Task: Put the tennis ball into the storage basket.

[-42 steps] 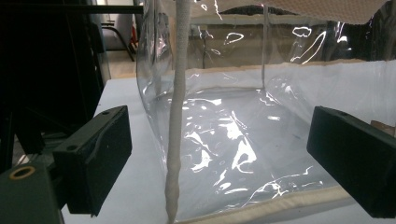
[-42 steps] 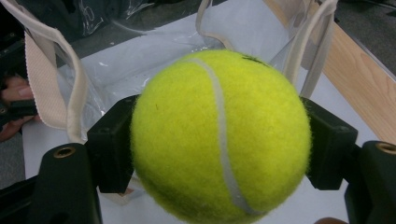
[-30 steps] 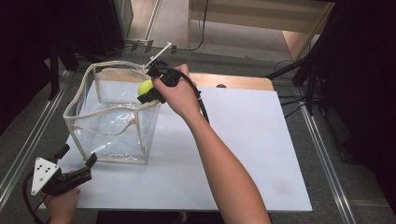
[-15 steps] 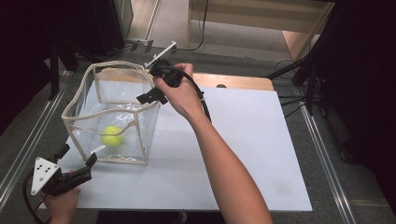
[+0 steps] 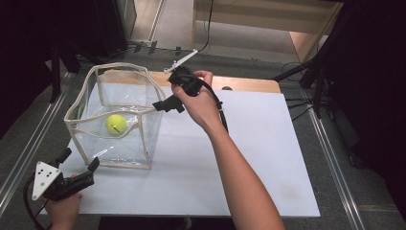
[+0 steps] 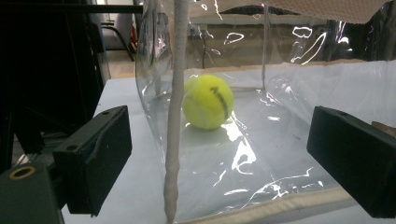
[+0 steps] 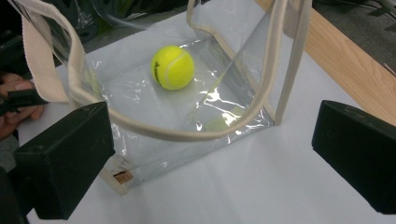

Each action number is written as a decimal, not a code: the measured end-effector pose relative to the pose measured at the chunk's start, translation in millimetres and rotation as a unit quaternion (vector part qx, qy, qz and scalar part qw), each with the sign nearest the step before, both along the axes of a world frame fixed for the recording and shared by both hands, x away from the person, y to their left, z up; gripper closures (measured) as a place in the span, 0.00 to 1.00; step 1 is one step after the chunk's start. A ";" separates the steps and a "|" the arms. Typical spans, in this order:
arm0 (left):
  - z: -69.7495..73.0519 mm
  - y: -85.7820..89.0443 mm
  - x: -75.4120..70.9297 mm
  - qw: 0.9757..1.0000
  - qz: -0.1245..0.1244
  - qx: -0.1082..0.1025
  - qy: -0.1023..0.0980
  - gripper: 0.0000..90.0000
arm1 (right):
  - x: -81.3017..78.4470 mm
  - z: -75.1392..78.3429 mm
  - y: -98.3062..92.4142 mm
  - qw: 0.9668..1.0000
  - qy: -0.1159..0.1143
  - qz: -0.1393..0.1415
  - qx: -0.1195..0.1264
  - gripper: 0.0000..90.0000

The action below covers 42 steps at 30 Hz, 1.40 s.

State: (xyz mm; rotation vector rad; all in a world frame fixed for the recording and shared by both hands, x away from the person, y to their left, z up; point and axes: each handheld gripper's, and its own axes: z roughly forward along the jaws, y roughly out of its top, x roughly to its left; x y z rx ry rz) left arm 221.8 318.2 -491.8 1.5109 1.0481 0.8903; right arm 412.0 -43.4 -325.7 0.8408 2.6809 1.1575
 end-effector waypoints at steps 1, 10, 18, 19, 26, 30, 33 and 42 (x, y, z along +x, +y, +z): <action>0.0 0.0 0.0 1.000 0.000 0.000 0.000 0.08 | -0.5 -1.8 -2.0 1.000 -0.003 -0.002 0.000 0.00; -0.1 -0.3 -0.1 1.000 0.000 0.001 0.000 0.08 | -8.2 -16.6 -15.1 1.000 -0.004 -0.016 0.005 0.00; -0.2 -0.4 0.1 1.000 -0.001 0.001 -0.001 0.08 | -16.2 -30.0 -24.6 1.000 -0.005 -0.021 0.004 0.00; -0.2 -0.4 0.0 1.000 -0.001 0.001 -0.001 0.08 | -17.5 -31.5 -25.7 1.000 -0.004 -0.023 0.003 0.00; 0.0 0.1 -0.1 1.000 0.000 0.001 0.001 0.08 | -25.5 -42.0 -33.8 0.999 -0.007 -0.035 0.010 0.00; 0.3 0.8 0.0 1.000 -0.001 0.001 0.002 0.08 | -29.4 -47.6 -38.0 0.999 -0.013 -0.040 0.015 0.00; 0.0 0.9 0.2 1.000 -0.002 -0.001 -0.001 0.08 | -32.5 -53.9 -40.9 0.999 -0.011 -0.042 0.016 0.00; 0.1 0.7 0.2 1.000 -0.001 0.000 0.001 0.08 | -42.0 -70.6 -53.3 0.998 -0.013 -0.056 0.028 0.00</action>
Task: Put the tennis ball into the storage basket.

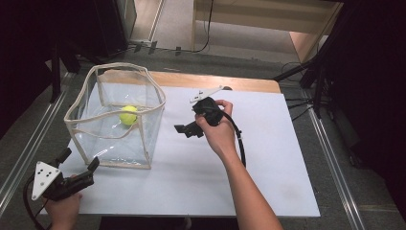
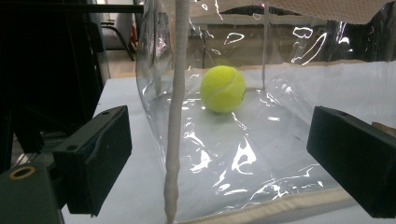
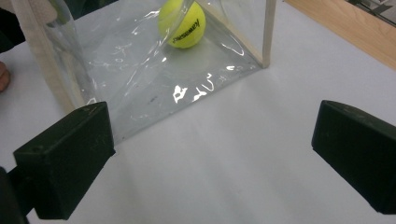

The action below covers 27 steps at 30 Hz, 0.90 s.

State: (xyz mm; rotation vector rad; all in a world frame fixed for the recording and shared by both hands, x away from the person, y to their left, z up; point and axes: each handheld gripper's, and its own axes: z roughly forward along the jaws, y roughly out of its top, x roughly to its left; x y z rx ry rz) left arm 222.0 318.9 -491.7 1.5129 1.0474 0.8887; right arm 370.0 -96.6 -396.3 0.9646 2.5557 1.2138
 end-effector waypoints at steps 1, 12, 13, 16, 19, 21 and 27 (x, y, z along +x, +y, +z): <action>0.1 0.1 -0.1 1.000 0.000 0.001 0.001 0.08 | -0.9 -2.0 -1.4 1.000 0.001 0.001 0.002 0.00; 0.1 0.4 0.0 1.000 -0.001 0.000 0.001 0.08 | -13.1 -20.3 -17.5 1.000 -0.004 -0.015 0.012 0.00; 0.1 0.5 0.0 1.000 -0.001 -0.001 0.001 0.08 | -14.5 -21.9 -18.8 1.000 -0.002 -0.019 0.013 0.00; 0.0 0.3 0.1 1.000 0.000 0.000 0.001 0.08 | -17.6 -26.8 -22.9 1.000 -0.003 -0.023 0.015 0.00; 0.1 0.4 0.1 1.000 0.000 0.000 0.001 0.08 | -21.0 -30.8 -27.7 0.999 -0.004 -0.028 0.021 0.00; 0.0 0.3 0.1 1.000 0.001 -0.001 0.001 0.08 | -24.0 -33.2 -30.1 0.999 -0.006 -0.030 0.019 0.00; -0.2 -0.6 -0.1 1.000 0.001 0.002 0.000 0.08 | -34.0 -42.7 -40.4 0.999 -0.004 -0.038 0.021 0.00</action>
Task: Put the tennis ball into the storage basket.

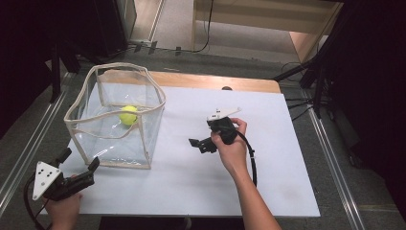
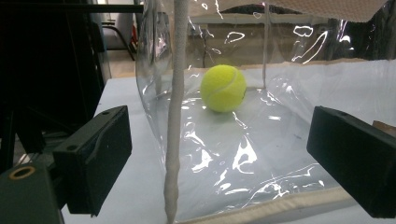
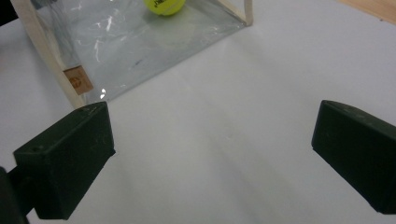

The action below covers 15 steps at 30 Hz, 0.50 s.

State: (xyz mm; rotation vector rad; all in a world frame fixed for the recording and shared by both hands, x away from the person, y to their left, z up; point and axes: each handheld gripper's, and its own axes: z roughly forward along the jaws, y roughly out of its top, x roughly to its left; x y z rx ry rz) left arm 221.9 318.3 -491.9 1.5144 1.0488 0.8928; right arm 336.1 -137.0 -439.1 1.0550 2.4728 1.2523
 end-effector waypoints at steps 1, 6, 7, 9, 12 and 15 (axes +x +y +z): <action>0.0 0.0 0.0 1.000 0.000 0.000 0.000 0.08 | -1.4 -1.6 -2.6 1.000 -0.003 -0.003 0.000 0.00; -0.1 -0.8 -0.1 1.000 0.001 0.001 -0.001 0.08 | -11.3 -6.1 -15.4 1.000 -0.010 -0.012 0.006 0.00; -0.1 -0.7 0.0 1.000 0.001 0.001 0.000 0.08 | -13.5 -7.1 -17.8 1.000 -0.010 -0.014 0.009 0.00; -0.1 -0.6 0.1 1.000 0.000 0.002 0.000 0.08 | -17.1 -10.2 -23.0 1.000 -0.016 -0.020 0.012 0.00; -0.2 -0.7 0.2 1.000 0.000 0.003 -0.001 0.08 | -22.4 -15.2 -30.3 0.999 -0.019 -0.024 0.017 0.00; -0.2 -0.9 0.2 1.000 0.000 0.002 -0.001 0.08 | -27.2 -20.2 -35.5 0.999 -0.018 -0.029 0.016 0.00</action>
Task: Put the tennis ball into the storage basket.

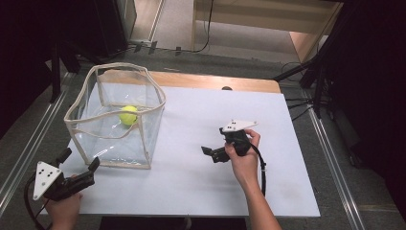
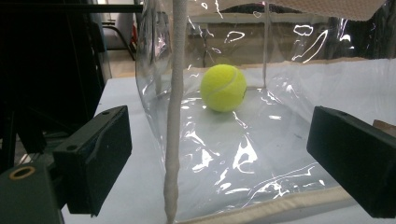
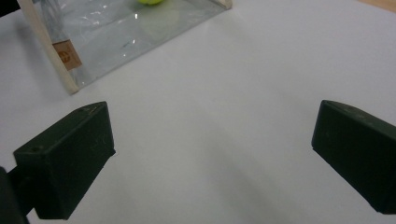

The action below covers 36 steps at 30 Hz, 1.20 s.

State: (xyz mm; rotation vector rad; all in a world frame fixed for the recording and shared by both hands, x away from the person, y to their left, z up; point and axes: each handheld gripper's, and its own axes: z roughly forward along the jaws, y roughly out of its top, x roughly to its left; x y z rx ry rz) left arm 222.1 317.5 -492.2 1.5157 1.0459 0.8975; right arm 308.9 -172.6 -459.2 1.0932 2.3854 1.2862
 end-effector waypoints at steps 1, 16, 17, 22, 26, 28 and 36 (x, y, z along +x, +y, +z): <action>0.1 -0.1 0.0 1.000 0.001 0.002 0.001 0.08 | -1.4 -1.3 -1.8 1.000 0.000 -0.002 0.000 0.00; -0.3 -0.5 0.1 1.000 0.000 0.004 0.001 0.08 | -27.2 -20.3 -40.8 0.999 0.002 -0.044 0.018 0.00; -0.2 -0.6 0.2 1.000 -0.001 0.006 0.001 0.08 | -29.4 -21.4 -43.9 0.999 0.001 -0.048 0.020 0.00; -0.2 -1.0 0.0 1.000 0.001 0.008 0.003 0.08 | -38.4 -25.6 -59.8 0.997 -0.003 -0.068 0.025 0.00; -0.3 -1.2 0.0 1.000 0.001 0.008 0.002 0.08 | -44.3 -28.1 -70.8 0.996 -0.007 -0.080 0.030 0.00; -0.4 -1.3 0.0 1.000 0.002 0.007 0.002 0.08 | -46.8 -29.8 -76.1 0.996 -0.011 -0.086 0.032 0.00; -0.5 -2.0 0.1 1.000 0.002 0.009 0.001 0.08 | -57.8 -33.5 -94.0 0.994 -0.013 -0.107 0.036 0.00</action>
